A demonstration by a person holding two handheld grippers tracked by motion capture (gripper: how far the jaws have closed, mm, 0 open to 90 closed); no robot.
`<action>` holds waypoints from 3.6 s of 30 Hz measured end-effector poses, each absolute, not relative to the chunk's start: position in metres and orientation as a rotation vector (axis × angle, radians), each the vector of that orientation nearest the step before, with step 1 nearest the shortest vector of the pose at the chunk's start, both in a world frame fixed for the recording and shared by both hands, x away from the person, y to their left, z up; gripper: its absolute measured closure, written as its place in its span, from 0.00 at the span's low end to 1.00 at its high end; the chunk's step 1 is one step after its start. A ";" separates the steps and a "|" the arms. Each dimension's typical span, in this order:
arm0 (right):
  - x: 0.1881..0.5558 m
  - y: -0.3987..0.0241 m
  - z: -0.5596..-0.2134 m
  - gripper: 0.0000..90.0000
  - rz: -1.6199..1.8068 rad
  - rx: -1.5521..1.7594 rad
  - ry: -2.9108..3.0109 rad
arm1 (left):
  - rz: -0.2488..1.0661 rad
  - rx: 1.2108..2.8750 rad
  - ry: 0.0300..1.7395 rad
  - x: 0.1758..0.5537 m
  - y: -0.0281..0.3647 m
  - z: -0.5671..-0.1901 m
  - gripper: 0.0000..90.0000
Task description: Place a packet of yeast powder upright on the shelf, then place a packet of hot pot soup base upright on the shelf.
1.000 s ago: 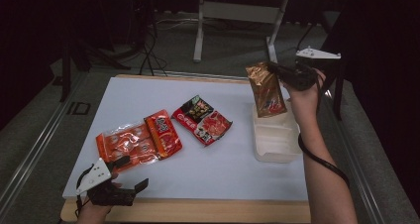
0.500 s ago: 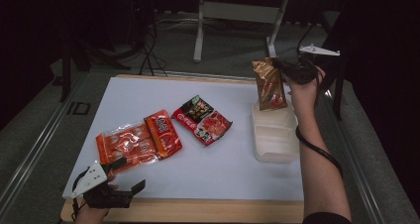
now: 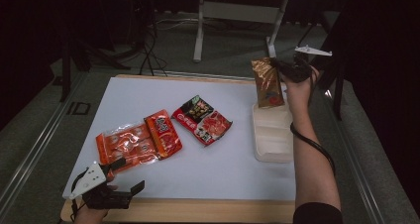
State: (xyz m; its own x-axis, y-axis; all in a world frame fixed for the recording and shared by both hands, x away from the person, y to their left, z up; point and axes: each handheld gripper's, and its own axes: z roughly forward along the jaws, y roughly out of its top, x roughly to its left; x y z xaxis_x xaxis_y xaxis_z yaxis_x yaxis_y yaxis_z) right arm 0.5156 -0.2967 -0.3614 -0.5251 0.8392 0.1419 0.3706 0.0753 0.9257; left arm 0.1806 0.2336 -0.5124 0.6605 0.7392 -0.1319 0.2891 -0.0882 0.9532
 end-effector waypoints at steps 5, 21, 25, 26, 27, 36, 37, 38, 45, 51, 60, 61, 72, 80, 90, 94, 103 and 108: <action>0.518 -0.298 -0.376 1.00 1.465 1.211 1.931 | 0.463 1.669 0.848 0.181 0.234 -0.513 0.02; 0.507 -0.323 -0.413 0.99 1.457 1.375 1.906 | 0.461 1.678 0.841 0.181 0.233 -0.513 0.02; 0.503 -0.330 -0.419 0.99 1.419 1.383 1.911 | 0.461 1.678 0.839 0.181 0.232 -0.513 0.02; 0.502 -0.332 -0.419 0.99 1.406 1.383 1.906 | 0.461 1.678 0.839 0.181 0.232 -0.513 0.02; 0.501 -0.333 -0.419 0.99 1.393 1.382 1.901 | 0.461 1.678 0.838 0.181 0.232 -0.513 0.02; 0.495 -0.347 -0.419 0.98 1.307 1.422 1.862 | 0.451 1.678 0.838 0.182 0.232 -0.513 0.02; 0.493 -0.350 -0.418 0.91 1.319 1.435 1.839 | 0.453 1.678 0.836 0.182 0.231 -0.513 0.02; 0.492 -0.350 -0.417 0.89 1.313 1.430 1.832 | 0.453 1.680 0.834 0.182 0.231 -0.513 0.02; 0.484 -0.346 -0.404 0.65 1.307 1.384 1.845 | 0.454 1.691 0.830 0.182 0.230 -0.513 0.02; 0.471 -0.336 -0.393 0.47 1.340 1.321 1.859 | 0.453 1.685 0.834 0.183 0.230 -0.513 0.02; 0.448 -0.323 -0.372 0.27 1.394 1.236 1.845 | 0.469 1.698 0.848 0.183 0.230 -0.513 0.02; 0.439 -0.319 -0.368 0.21 1.423 1.211 1.862 | 0.472 1.692 0.847 0.183 0.230 -0.513 0.02; 0.391 -0.295 -0.371 0.14 1.569 1.092 1.950 | 0.380 1.733 0.866 0.185 0.224 -0.511 0.02; 0.344 -0.272 -0.401 0.15 1.610 0.997 2.054 | 0.304 1.787 0.864 0.196 0.217 -0.511 0.02; 0.302 -0.261 -0.412 0.15 1.657 0.922 2.084 | 0.252 1.834 0.880 0.215 0.208 -0.509 0.02; 0.285 -0.256 -0.415 0.15 1.661 0.877 2.105 | 0.274 1.871 0.903 0.225 0.202 -0.509 0.06; 0.262 -0.261 -0.420 0.16 1.680 0.858 2.097 | 0.275 1.950 0.940 0.261 0.182 -0.508 0.33; 0.254 -0.264 -0.426 0.16 1.645 0.868 2.116 | 0.265 1.967 0.963 0.286 0.171 -0.507 0.51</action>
State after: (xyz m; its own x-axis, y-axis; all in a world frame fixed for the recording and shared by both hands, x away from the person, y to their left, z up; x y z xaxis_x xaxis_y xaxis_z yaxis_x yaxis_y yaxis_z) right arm 0.2539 -0.2635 -0.4257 -0.7629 0.6370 0.1110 0.2647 0.1511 0.9524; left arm 0.2856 0.1709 -0.5071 0.6734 0.7169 -0.1806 0.5236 -0.2901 0.8010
